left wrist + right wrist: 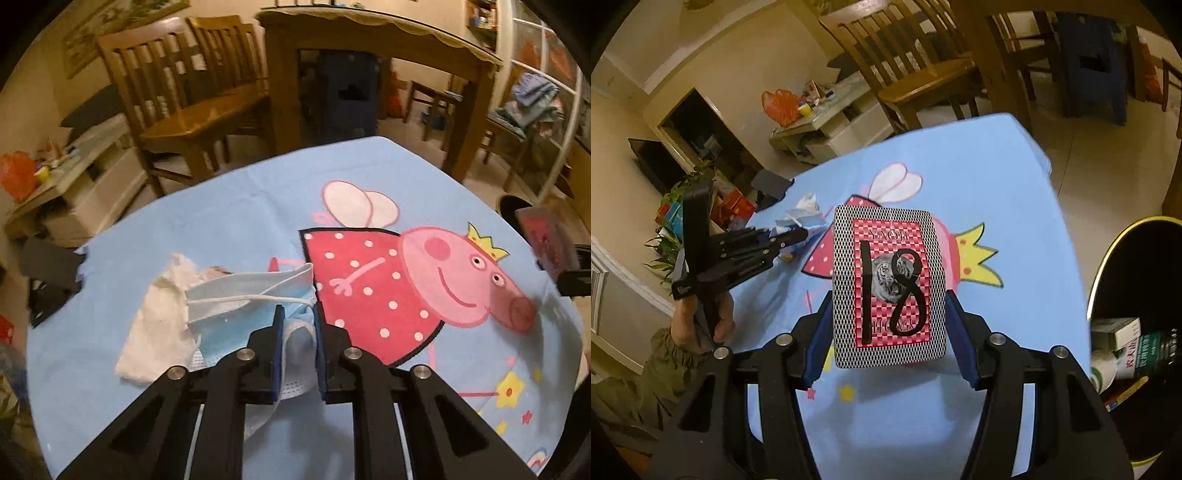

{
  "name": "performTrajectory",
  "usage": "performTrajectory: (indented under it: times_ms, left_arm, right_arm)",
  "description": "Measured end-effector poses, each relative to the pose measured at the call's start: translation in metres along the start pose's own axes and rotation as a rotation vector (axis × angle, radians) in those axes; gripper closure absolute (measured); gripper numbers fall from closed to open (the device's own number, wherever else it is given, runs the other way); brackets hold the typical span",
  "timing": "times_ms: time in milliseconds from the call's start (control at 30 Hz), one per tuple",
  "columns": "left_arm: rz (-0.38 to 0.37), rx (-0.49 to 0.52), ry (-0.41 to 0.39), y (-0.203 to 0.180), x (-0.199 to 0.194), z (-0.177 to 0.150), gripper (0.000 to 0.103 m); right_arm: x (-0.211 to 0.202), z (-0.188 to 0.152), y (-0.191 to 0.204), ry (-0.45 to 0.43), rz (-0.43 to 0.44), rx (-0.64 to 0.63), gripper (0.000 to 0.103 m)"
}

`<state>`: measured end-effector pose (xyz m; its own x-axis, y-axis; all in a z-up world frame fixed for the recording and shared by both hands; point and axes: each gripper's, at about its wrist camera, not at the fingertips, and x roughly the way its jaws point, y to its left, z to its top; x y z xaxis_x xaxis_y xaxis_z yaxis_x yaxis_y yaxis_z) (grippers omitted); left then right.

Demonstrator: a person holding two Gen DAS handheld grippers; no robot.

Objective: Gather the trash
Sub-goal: 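Carry card and mask over the black bin and open both tools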

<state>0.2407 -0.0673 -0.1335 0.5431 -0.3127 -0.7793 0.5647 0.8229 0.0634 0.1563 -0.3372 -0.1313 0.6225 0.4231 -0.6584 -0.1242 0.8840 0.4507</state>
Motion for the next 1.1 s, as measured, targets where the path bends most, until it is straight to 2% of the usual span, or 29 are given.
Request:
performTrajectory:
  times_ms: [67, 200, 300, 400, 500, 800, 1000, 1100]
  left_arm:
    - [0.022, -0.039, -0.044, -0.002, -0.019, -0.004, 0.092]
    - [-0.054, -0.182, -0.154, 0.0, -0.062, -0.006, 0.092]
    - [-0.078, -0.23, -0.209, -0.014, -0.085, -0.004, 0.092]
    - [-0.094, -0.217, -0.242, -0.042, -0.1, 0.002, 0.091]
    - [-0.127, -0.176, -0.235, -0.078, -0.103, 0.008, 0.091]
    - [-0.107, 0.006, -0.161, -0.186, -0.063, 0.018, 0.091]
    - [-0.108, 0.079, -0.194, -0.237, -0.062, 0.037, 0.09]
    - [-0.115, 0.111, -0.202, -0.259, -0.061, 0.04, 0.089]
  right_arm:
    - [-0.006, 0.002, 0.002, -0.022, -0.001, -0.007, 0.047]
    - [-0.023, 0.005, -0.003, -0.065, 0.001, 0.011, 0.047]
    - [-0.037, 0.005, -0.008, -0.093, -0.002, 0.026, 0.047]
    - [-0.053, 0.002, -0.013, -0.118, -0.004, 0.033, 0.047]
    - [-0.066, -0.001, -0.016, -0.132, -0.028, 0.027, 0.047]
    - [-0.103, -0.013, -0.054, -0.175, -0.29, 0.024, 0.047]
    - [-0.142, -0.021, -0.084, -0.251, -0.377, 0.061, 0.047]
    - [-0.158, -0.025, -0.101, -0.273, -0.391, 0.094, 0.047]
